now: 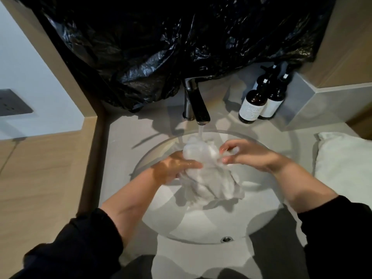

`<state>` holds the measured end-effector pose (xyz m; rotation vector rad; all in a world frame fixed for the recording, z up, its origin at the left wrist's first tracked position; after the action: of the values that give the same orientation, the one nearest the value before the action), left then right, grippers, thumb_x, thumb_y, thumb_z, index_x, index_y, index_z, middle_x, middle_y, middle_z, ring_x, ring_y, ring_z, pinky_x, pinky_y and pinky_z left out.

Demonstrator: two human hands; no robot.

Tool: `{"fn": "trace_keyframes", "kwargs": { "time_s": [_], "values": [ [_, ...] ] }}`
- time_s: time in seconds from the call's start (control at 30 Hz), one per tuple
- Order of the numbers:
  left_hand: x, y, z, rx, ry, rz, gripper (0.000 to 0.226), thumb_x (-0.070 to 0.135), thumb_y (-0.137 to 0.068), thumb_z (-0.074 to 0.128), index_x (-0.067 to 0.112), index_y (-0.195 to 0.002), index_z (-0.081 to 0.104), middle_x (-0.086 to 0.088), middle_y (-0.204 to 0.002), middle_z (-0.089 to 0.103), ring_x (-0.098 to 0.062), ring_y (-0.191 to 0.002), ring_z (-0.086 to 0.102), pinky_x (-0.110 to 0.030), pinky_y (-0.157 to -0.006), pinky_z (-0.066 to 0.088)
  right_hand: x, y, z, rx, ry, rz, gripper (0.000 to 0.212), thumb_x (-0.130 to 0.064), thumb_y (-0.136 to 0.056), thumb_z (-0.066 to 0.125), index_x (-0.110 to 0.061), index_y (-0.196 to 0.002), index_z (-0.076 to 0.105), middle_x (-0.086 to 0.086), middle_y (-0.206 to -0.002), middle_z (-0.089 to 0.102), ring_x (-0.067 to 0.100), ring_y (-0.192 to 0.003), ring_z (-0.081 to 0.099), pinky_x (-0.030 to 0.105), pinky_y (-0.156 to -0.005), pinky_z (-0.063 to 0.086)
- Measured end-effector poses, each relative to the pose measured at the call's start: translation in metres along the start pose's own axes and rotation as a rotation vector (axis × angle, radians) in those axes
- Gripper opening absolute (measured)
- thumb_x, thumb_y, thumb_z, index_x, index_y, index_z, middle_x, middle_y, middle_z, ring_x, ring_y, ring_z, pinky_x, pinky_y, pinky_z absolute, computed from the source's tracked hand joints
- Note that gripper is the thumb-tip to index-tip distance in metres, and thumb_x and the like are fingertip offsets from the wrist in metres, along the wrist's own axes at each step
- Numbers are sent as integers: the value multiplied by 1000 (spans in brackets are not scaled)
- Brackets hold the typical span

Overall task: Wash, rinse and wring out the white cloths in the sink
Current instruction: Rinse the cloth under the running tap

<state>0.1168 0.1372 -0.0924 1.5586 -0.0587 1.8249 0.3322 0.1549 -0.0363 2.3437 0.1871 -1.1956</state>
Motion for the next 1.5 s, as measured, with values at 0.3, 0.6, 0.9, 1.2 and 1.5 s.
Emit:
{"fn": "trace_keyframes", "kwargs": {
  "time_s": [0.3,0.6,0.9,1.2,1.5],
  "values": [
    [38,30,24,-51,-248,258,48,2,-68,61,-20,-110,57,-35,-112,59,-47,-109,55,-49,-94,46,-82,38,-19,-43,-833,-220,14,-1,-77,61,-13,-70,61,3,-64,56,16,-64,59,35,-68,56],
    [39,32,69,-91,-303,177,75,1,-73,76,14,-139,41,-8,-133,56,-15,-127,51,-30,-101,47,-139,51,-32,164,-1223,-269,10,0,-84,60,-9,-79,58,7,-77,50,22,-68,49,35,-69,55],
    [-23,26,30,248,-917,-169,45,35,-72,78,16,-110,63,1,-100,66,-16,-87,63,-24,-73,49,-96,60,-61,618,-1237,-68,13,-2,-95,47,-7,-88,57,9,-79,56,20,-70,54,28,-50,53],
    [88,36,56,283,-1052,149,23,23,-76,76,4,-89,71,-5,-83,69,-7,-70,61,-14,-67,45,40,30,-9,386,236,250,16,-13,-79,67,-26,-88,70,1,-97,60,25,-97,57,33,-90,49],
    [139,44,103,204,-1171,313,15,22,-75,74,26,-70,60,8,-63,55,-4,-55,51,-9,-41,35,-72,61,-20,57,222,-108,42,-10,-70,77,-23,-107,62,-7,-86,63,10,-80,60,15,-67,45]
  ]
}}
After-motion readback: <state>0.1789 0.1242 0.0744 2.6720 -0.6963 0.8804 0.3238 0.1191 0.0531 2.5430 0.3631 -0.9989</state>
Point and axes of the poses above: each hand's wrist, its own y-axis away from the middle knuckle, its own z-axis out of the palm, x = y × z, the point moved 3 cm from there along -y, towards the middle knuckle
